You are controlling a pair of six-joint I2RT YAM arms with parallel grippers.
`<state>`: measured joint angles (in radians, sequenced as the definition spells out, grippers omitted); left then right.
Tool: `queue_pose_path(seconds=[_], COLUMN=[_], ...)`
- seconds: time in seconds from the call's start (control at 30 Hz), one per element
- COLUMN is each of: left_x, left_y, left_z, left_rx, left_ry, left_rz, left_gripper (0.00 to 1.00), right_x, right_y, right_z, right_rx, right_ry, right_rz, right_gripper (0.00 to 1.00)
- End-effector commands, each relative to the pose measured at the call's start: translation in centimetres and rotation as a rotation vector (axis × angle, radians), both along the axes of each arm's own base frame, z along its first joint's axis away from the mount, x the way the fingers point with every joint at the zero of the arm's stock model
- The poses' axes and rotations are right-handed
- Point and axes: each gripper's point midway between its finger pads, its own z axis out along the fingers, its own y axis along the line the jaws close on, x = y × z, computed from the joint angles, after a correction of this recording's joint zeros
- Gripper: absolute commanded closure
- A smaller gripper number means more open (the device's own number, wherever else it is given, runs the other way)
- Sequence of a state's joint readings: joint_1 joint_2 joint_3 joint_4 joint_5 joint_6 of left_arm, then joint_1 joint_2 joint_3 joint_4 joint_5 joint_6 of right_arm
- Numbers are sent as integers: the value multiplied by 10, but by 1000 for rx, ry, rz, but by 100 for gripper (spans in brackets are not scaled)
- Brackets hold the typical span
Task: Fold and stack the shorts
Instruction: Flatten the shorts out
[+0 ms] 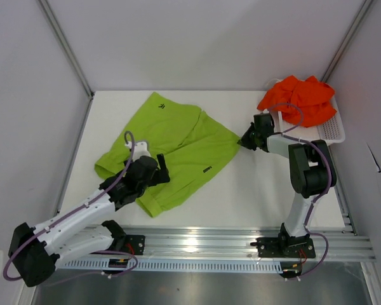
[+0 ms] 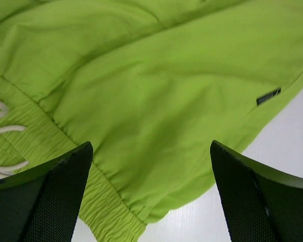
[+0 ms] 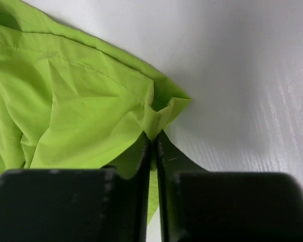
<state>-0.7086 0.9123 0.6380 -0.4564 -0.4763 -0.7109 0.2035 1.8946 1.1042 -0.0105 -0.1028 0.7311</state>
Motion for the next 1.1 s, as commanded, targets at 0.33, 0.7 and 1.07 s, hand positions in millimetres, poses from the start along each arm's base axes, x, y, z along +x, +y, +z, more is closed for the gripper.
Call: queue_pose_path(seconds=[0.33, 0.7, 1.07], left_x=[-40, -58, -89], left_y=[-70, -101, -102], left_z=[-27, -42, -77], left_rx=[336, 330, 395], left_ry=[48, 75, 141], left_rz=[-372, -577, -638], left_gripper=[9, 18, 19], right_x=[24, 29, 35], right_y=[-46, -61, -77], right_z=[26, 25, 29], right_rx=[-130, -189, -228], right_ry=[-78, -69, -69], right_rz=[-119, -95, -70], right_gripper=[100, 100, 100])
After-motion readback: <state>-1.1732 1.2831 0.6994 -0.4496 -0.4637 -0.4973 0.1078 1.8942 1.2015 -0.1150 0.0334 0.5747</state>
